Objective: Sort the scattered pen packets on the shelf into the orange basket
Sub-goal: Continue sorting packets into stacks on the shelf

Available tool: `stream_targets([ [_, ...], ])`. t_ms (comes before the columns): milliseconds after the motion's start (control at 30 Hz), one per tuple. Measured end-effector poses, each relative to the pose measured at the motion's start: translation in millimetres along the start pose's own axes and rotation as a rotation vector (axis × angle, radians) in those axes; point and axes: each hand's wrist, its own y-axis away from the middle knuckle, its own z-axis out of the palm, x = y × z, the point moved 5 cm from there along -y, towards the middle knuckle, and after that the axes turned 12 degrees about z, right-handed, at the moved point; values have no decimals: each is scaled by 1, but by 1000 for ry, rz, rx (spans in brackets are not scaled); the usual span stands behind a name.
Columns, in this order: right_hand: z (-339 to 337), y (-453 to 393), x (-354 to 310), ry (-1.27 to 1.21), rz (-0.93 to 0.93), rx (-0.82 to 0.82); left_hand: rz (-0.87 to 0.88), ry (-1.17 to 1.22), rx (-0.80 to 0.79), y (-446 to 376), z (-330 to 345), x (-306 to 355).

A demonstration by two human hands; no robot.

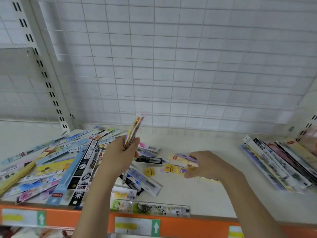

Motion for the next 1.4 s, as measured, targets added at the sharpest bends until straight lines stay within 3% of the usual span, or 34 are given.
stream_targets([
  [233,-3,1,-21,-91,-105,-30,-6,-5,39,5,-11,-5],
  [333,6,1,-39,9,-175,-58,4,-24,58,9,-18,-9],
  [533,22,-2,-43,162,-111,-118,-23,-57,104,20,-32,-16],
  [900,-3,14,-65,194,-120,186,-41,-106,124,37,-62,-32],
  [1100,-4,22,-70,120,-158,218,-114,17,202,55,-62,-34],
  [1267,4,22,-75,-111,-214,119,-162,-82,277,73,-78,-31],
  [1400,4,27,-84,-129,-260,158,-165,-191,349,87,-93,-22],
])
